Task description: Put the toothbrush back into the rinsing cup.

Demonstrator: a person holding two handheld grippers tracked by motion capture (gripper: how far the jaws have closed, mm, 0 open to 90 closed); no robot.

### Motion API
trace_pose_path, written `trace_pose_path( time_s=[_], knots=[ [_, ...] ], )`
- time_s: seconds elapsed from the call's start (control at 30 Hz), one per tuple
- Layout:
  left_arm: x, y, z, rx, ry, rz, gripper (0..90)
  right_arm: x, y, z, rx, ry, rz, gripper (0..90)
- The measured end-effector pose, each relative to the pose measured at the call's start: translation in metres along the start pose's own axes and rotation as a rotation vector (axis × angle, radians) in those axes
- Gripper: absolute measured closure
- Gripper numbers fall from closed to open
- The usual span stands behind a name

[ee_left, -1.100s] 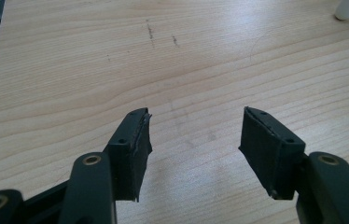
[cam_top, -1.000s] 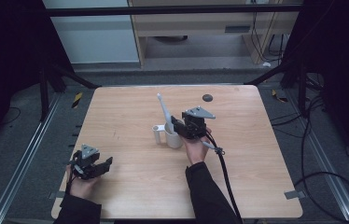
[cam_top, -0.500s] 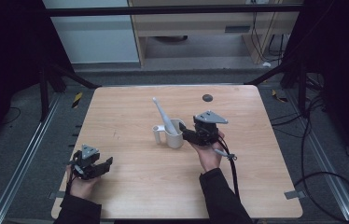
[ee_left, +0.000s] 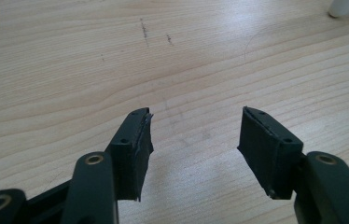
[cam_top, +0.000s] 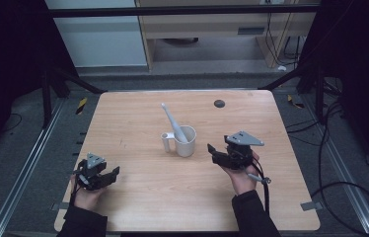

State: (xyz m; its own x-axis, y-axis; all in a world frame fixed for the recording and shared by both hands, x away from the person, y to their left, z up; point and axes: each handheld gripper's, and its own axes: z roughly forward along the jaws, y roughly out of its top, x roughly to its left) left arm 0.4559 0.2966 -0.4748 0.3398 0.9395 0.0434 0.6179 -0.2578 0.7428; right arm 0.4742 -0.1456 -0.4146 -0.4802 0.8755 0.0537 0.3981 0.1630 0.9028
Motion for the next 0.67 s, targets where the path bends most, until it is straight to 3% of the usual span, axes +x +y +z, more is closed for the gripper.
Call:
trace_pose_path(
  time_s=[0.17, 0.47, 0.67],
  knots=[
    [-0.001, 0.0, 0.0, 0.002, -0.005, 0.005, 46.6, -0.013, -0.02, -0.016, 0.02, -0.027, -0.012, 30.8],
    [-0.001, 0.0, 0.0, 0.006, -0.001, 0.008, 47.4, -0.038, -0.051, -0.042, 0.045, -0.08, 0.019, 29.7],
    [0.0, -0.001, 0.001, 0.007, 0.005, 0.009, 45.8, -0.051, -0.072, -0.053, 0.096, -0.102, 0.03, 28.2]
  ],
)
